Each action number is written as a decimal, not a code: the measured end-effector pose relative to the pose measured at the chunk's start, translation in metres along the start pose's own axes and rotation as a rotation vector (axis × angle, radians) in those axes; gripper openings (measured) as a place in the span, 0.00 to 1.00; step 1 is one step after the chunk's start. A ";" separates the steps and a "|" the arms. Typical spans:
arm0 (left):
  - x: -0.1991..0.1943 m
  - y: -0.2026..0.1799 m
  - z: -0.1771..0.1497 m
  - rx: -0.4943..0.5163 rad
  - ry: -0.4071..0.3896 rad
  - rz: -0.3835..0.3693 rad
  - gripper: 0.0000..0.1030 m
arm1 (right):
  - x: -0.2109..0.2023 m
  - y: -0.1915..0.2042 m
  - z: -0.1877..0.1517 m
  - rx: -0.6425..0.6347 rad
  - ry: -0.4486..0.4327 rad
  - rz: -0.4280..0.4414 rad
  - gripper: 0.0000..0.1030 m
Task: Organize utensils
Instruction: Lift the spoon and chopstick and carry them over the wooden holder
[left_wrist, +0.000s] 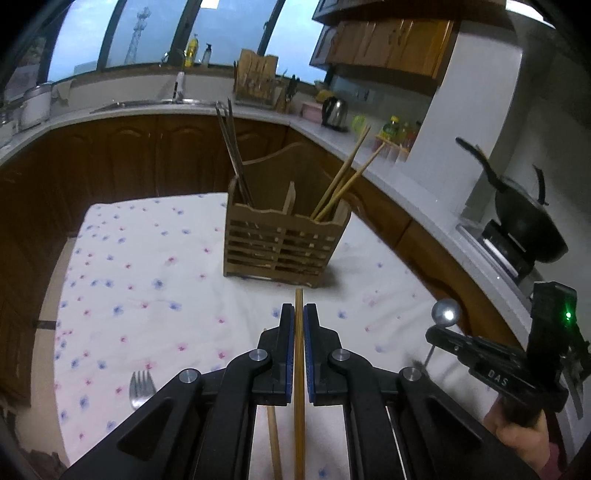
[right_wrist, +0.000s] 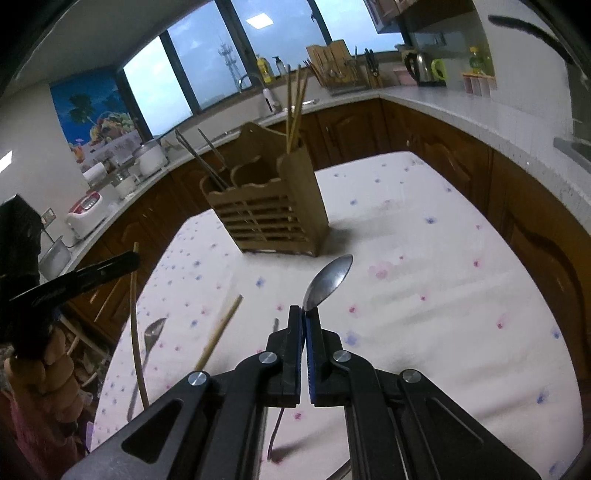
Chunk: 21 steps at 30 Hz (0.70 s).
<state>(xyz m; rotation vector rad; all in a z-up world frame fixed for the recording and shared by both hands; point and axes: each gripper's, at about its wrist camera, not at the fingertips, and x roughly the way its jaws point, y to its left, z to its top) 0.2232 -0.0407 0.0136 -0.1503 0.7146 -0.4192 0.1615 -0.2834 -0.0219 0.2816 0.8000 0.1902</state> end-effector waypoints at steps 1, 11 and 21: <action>-0.013 0.003 -0.002 -0.004 -0.013 0.000 0.03 | -0.003 0.002 0.001 -0.003 -0.006 0.003 0.02; -0.088 0.014 -0.010 -0.020 -0.121 -0.008 0.03 | -0.028 0.023 0.015 -0.048 -0.090 0.024 0.02; -0.122 0.029 -0.016 -0.057 -0.248 -0.007 0.03 | -0.043 0.035 0.026 -0.092 -0.159 0.012 0.02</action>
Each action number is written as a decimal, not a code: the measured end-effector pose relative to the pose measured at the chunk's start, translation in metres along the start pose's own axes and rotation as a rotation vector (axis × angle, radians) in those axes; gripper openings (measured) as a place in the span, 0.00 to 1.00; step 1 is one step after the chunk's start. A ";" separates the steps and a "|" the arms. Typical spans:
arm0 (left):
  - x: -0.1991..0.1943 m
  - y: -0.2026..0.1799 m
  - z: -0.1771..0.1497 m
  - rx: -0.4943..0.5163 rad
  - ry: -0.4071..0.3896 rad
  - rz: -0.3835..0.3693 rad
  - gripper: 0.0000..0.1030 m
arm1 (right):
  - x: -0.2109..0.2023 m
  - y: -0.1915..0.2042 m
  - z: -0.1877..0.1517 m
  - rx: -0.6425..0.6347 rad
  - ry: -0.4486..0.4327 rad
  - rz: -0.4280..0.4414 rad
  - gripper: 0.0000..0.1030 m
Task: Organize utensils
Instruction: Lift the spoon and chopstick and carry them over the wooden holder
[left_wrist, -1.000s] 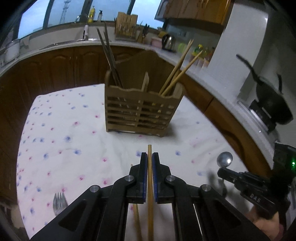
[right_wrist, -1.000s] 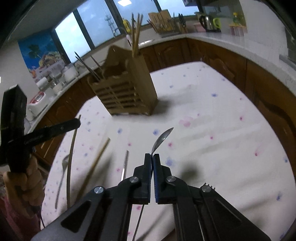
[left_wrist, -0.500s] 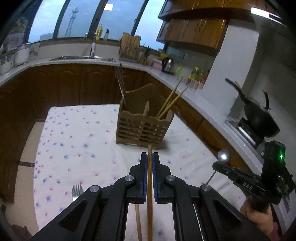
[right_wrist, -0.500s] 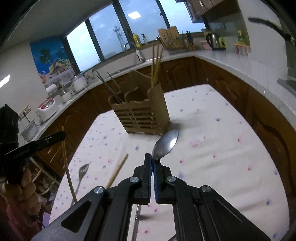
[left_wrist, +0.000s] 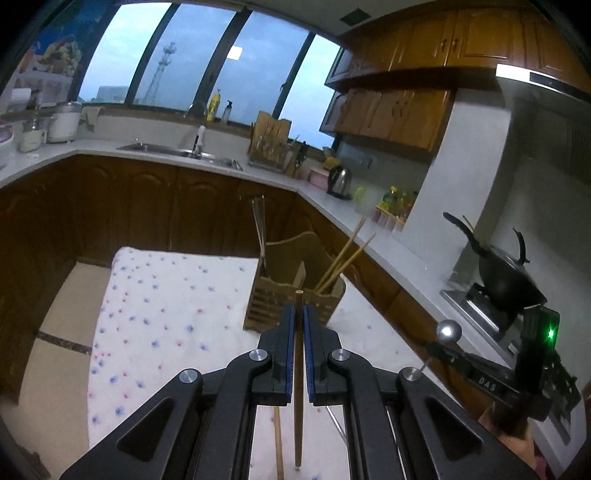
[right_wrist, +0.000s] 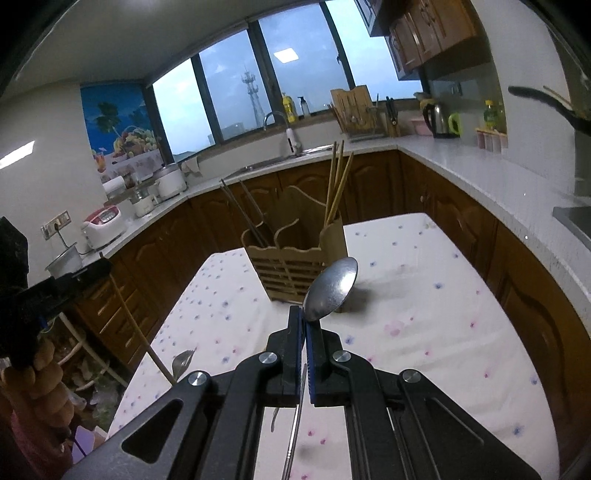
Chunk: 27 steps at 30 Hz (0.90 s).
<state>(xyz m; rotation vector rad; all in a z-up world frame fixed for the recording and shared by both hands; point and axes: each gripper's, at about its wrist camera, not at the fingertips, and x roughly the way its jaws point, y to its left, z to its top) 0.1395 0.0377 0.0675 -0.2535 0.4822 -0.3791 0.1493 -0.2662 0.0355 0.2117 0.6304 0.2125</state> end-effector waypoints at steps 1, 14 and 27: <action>0.000 0.000 0.001 0.005 -0.004 0.003 0.03 | -0.001 -0.001 0.001 -0.003 -0.005 -0.003 0.02; -0.004 0.005 0.019 0.012 -0.082 -0.002 0.03 | 0.001 -0.006 0.014 -0.015 -0.048 -0.023 0.02; 0.030 0.006 0.056 0.038 -0.176 -0.004 0.03 | 0.022 -0.005 0.055 -0.050 -0.138 -0.038 0.02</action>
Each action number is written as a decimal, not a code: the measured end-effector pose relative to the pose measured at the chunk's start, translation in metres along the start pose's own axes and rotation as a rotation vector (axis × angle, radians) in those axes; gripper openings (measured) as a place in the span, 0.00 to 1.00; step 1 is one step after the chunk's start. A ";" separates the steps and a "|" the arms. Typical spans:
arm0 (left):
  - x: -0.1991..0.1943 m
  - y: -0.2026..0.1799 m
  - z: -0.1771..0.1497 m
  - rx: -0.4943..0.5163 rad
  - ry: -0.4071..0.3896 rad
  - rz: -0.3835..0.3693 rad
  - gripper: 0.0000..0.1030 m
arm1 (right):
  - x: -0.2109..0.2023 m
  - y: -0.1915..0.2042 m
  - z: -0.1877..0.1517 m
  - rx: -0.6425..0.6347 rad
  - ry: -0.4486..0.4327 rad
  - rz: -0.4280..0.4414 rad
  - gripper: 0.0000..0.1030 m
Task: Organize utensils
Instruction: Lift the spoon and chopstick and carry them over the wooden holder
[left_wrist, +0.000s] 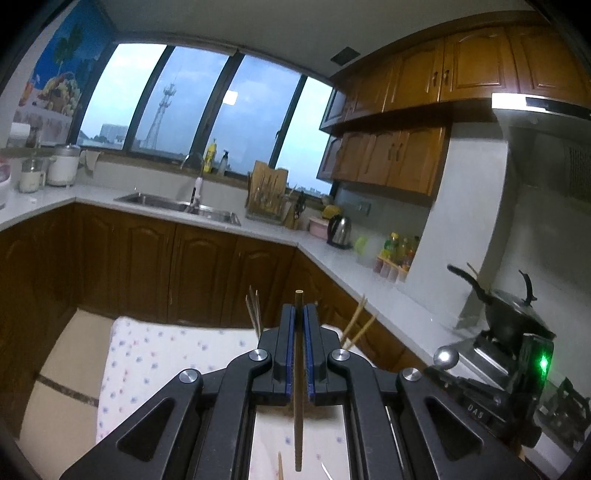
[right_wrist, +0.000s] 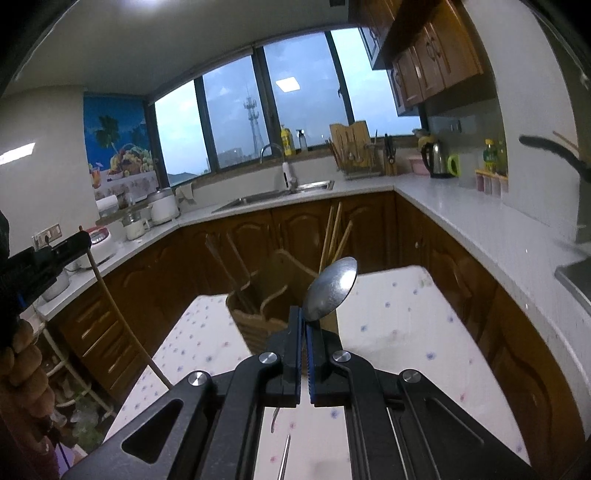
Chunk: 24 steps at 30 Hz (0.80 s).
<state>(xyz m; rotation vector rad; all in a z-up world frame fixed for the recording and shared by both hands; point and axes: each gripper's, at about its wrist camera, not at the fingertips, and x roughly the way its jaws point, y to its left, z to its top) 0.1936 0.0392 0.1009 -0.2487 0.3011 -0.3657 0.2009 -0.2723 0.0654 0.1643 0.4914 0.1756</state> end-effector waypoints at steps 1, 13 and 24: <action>0.006 0.000 0.004 0.004 -0.011 0.002 0.03 | 0.003 0.000 0.004 -0.002 -0.008 -0.004 0.02; 0.064 0.000 0.014 0.033 -0.110 0.023 0.03 | 0.035 0.000 0.041 -0.051 -0.100 -0.027 0.02; 0.107 -0.003 -0.003 0.030 -0.205 0.081 0.03 | 0.057 -0.004 0.055 -0.065 -0.146 -0.054 0.02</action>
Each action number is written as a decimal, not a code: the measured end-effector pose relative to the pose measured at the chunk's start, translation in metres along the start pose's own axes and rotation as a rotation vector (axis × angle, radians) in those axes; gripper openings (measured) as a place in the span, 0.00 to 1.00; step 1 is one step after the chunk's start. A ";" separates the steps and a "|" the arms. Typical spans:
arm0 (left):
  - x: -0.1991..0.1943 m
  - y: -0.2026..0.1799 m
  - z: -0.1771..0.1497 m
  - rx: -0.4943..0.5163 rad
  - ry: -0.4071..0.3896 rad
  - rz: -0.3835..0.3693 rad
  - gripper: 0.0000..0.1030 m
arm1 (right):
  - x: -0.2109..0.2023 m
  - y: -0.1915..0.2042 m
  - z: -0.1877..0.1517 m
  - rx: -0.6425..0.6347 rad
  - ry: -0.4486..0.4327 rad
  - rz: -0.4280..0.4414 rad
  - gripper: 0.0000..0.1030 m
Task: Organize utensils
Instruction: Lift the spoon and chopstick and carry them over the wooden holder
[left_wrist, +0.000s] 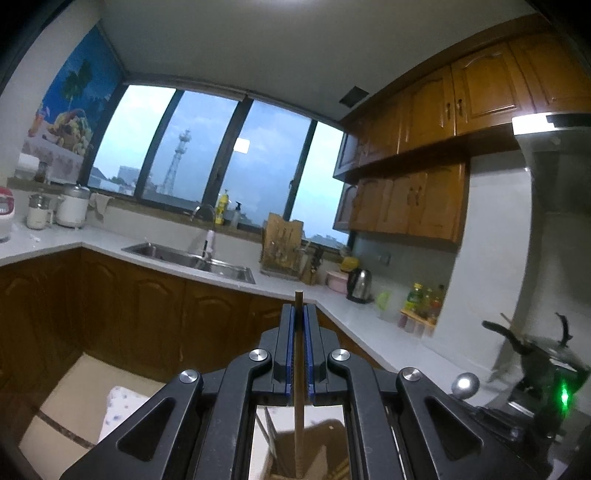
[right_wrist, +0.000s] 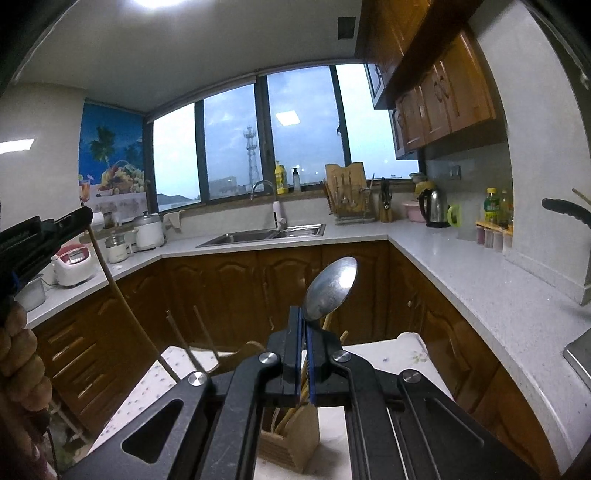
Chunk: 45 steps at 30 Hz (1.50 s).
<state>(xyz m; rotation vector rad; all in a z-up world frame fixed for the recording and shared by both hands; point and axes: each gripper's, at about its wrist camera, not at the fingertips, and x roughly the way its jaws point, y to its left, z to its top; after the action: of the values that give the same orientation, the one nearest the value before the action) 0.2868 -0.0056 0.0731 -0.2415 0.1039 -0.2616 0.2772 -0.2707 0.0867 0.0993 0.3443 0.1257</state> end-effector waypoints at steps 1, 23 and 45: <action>0.006 -0.001 -0.004 0.003 -0.004 0.006 0.03 | 0.003 -0.001 0.000 0.002 0.001 -0.002 0.02; 0.067 -0.004 -0.077 -0.016 0.163 0.059 0.03 | 0.058 0.015 -0.053 -0.078 0.112 -0.009 0.02; 0.078 0.004 -0.053 0.004 0.242 0.055 0.04 | 0.074 -0.002 -0.069 -0.006 0.230 0.043 0.02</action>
<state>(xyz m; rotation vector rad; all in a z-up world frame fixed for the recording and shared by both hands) 0.3553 -0.0343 0.0150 -0.2018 0.3494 -0.2351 0.3233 -0.2573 -0.0023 0.0864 0.5714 0.1816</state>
